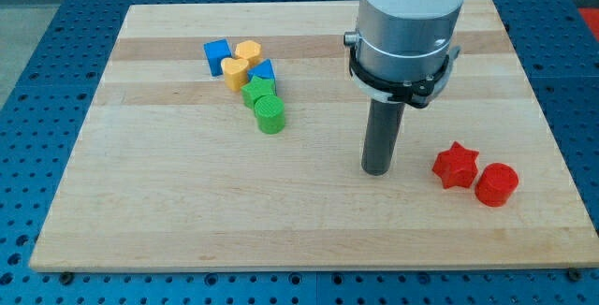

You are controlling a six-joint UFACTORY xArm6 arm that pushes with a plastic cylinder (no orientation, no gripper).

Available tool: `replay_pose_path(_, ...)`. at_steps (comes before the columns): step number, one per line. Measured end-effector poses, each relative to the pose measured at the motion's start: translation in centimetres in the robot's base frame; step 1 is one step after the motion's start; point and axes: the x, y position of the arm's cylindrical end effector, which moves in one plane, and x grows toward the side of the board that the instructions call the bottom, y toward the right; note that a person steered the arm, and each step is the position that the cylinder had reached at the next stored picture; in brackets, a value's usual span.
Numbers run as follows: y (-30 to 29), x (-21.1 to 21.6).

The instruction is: Move the green circle to the center

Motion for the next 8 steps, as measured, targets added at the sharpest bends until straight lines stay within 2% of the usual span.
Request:
replay_pose_path(2,6.6,-0.2)
replay_pose_path(4,5.9,-0.2)
replay_pose_path(8,-14.0,2.1)
